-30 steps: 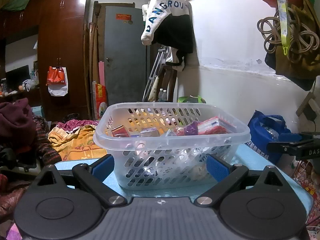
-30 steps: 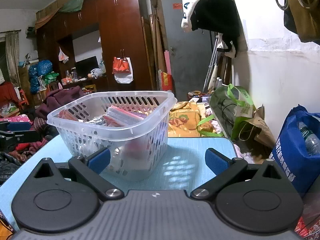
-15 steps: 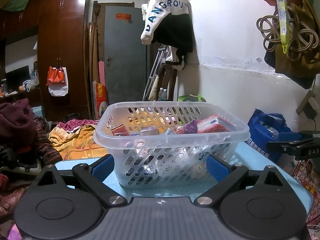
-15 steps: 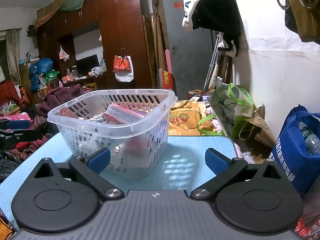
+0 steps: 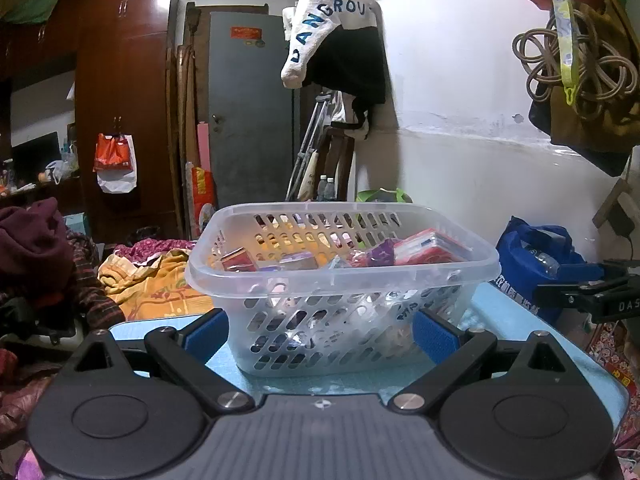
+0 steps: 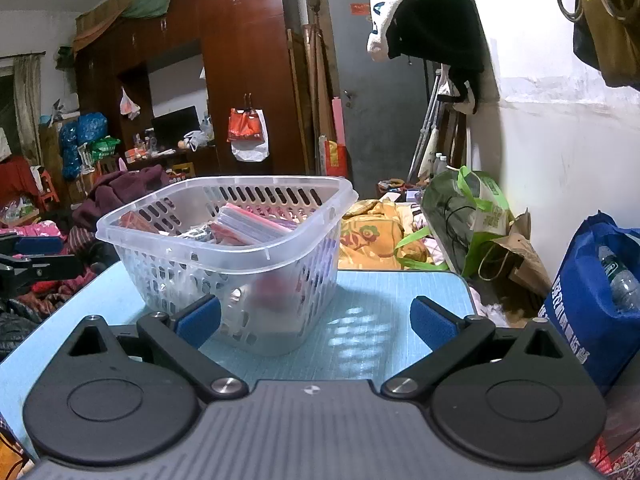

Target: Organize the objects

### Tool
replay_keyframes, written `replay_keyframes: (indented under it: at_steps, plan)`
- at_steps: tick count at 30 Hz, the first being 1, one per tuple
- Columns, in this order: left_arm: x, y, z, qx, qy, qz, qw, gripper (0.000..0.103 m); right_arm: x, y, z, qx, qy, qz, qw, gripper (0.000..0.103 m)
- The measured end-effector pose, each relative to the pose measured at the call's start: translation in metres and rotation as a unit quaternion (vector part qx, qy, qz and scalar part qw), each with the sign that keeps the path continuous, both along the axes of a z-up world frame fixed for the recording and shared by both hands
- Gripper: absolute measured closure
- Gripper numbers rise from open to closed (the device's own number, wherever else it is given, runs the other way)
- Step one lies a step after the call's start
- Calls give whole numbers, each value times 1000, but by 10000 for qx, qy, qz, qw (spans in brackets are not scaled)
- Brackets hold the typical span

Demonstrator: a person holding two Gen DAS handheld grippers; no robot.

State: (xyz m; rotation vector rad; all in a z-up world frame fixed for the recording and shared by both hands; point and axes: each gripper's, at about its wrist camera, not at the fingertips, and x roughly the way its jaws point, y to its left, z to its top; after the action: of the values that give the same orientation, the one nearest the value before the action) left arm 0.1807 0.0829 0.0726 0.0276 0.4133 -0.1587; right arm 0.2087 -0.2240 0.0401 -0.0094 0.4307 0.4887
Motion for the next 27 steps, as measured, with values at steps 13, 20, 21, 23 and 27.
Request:
replay_keyframes:
  at_steps: [13, 20, 21, 23, 27]
  plan:
    - [-5, -2, 1, -69, -124, -111, 9998, 3, 0, 1, 0, 3, -15, 11, 10000, 0]
    - [-4, -6, 2, 44, -142, 3, 9999, 3, -3, 3, 0, -7, -68, 74, 9999, 0]
    - [-4, -6, 2, 54, -141, 11, 9999, 3, -4, 4, 0, -4, -78, 89, 9999, 0]
    - [-3, -6, 2, 49, -137, 25, 9999, 3, -5, 5, 1, -9, -101, 137, 9999, 0]
    - [-4, -6, 1, 44, -154, 36, 9999, 3, -6, 8, 0, -51, -129, 151, 9998, 0]
